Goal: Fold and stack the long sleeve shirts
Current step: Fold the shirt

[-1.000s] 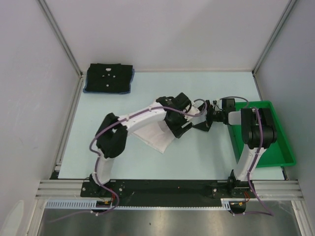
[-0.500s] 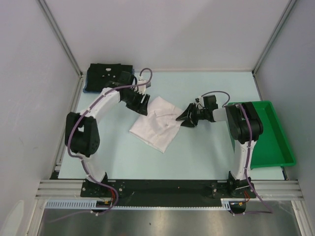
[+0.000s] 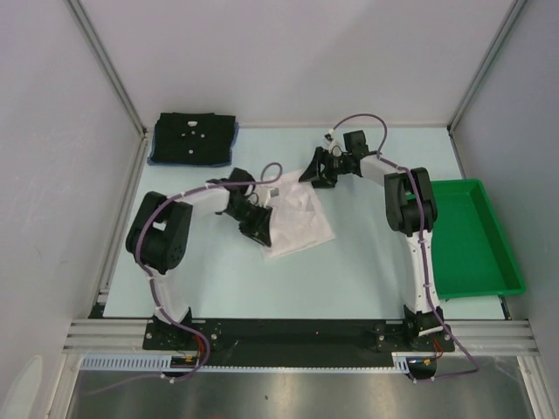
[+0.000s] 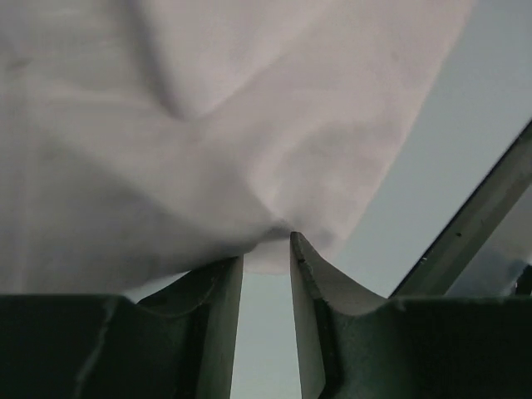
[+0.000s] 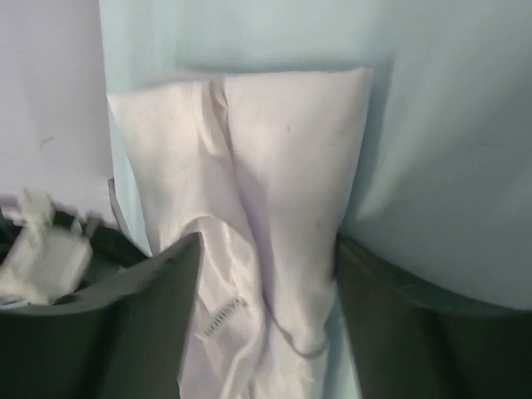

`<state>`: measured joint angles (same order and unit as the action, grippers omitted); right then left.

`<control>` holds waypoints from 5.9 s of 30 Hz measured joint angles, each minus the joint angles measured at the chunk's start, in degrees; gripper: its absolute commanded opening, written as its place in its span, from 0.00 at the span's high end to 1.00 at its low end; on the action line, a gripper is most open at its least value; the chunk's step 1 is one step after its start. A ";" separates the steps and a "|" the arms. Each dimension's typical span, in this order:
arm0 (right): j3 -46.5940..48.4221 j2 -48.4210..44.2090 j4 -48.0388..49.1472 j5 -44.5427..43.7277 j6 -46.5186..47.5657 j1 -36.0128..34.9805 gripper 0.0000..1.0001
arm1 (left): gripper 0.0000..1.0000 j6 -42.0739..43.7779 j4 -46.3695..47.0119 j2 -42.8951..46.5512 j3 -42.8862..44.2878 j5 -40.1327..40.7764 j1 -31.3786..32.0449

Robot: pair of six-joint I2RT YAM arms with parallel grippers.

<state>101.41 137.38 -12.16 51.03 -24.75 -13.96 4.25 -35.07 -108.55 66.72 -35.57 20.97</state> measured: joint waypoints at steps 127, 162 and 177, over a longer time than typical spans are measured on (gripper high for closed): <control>-4.76 -11.50 -37.57 -2.62 41.48 11.80 0.42 | 0.42 0.74 -2.12 -2.60 5.75 -6.60 -16.17; -18.49 -18.03 -29.03 1.07 30.73 12.00 0.16 | 0.20 0.55 -0.13 -9.70 18.86 -11.82 -17.81; -31.47 -27.21 -5.33 11.52 7.41 -4.22 0.00 | 0.02 -28.89 27.91 6.40 -8.33 -24.28 3.76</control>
<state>69.93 110.17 -17.50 62.54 -17.34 -18.17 -24.64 -7.16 -102.15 58.39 -59.86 24.73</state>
